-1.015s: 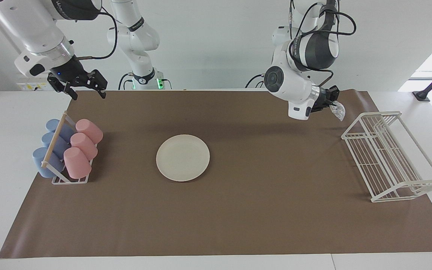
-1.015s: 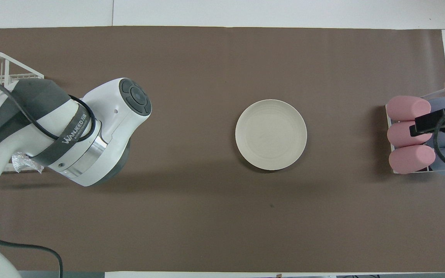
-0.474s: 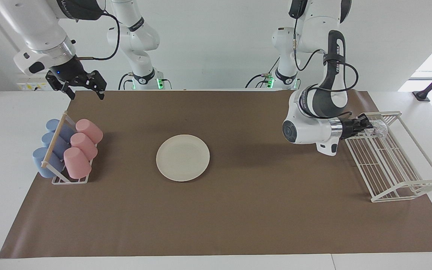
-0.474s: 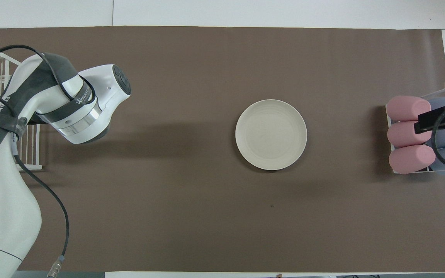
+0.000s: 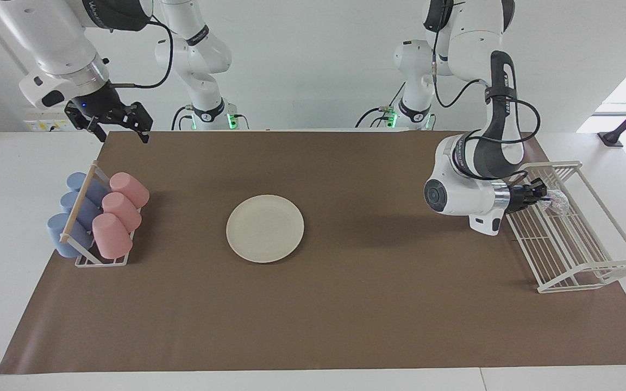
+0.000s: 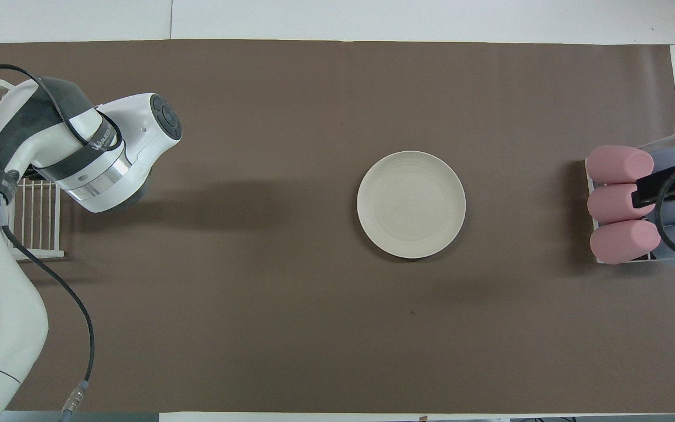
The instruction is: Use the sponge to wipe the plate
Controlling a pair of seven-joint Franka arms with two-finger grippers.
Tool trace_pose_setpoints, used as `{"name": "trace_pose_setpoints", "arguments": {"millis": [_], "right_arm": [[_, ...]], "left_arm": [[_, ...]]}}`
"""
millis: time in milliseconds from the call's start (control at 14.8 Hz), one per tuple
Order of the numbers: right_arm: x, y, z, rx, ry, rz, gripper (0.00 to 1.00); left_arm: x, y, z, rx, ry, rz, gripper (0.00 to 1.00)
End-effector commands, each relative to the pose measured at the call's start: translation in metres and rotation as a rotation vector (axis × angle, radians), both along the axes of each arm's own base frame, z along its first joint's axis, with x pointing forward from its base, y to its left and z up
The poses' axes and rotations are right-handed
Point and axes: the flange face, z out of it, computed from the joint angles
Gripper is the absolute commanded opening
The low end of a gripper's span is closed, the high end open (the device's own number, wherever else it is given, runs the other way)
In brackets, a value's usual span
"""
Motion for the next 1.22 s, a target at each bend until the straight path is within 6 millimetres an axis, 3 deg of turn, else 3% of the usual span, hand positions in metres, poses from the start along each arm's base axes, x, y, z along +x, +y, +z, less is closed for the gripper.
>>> {"name": "trace_pose_setpoints", "arguments": {"millis": [0,338,406,474,541,676,1150], "right_arm": [[0.0,0.001,0.002,0.002,0.015,-0.016,1.0],[-0.001,-0.005,0.0,0.007,0.02,-0.001,1.0],[-0.002,-0.001,-0.002,0.013,0.025,0.014,1.0],[-0.003,0.002,0.0,0.025,0.02,0.019,1.0],[-0.002,0.003,-0.001,0.037,0.019,0.019,1.0],[-0.004,0.004,-0.003,0.041,0.026,0.024,1.0],[-0.008,0.005,-0.008,0.049,0.032,0.053,1.0]], "left_arm": [[0.002,0.005,-0.004,-0.014,-0.023,-0.008,0.0],[0.005,0.011,-0.005,-0.029,-0.042,-0.005,0.0],[0.006,0.011,-0.005,-0.034,-0.046,-0.007,0.13],[0.006,0.014,-0.006,-0.038,-0.047,-0.005,0.74],[0.007,0.015,-0.006,-0.04,-0.055,-0.003,0.94],[0.007,0.015,-0.006,-0.038,-0.075,0.004,1.0],[0.007,0.014,-0.006,-0.041,-0.08,0.003,1.0]]}}
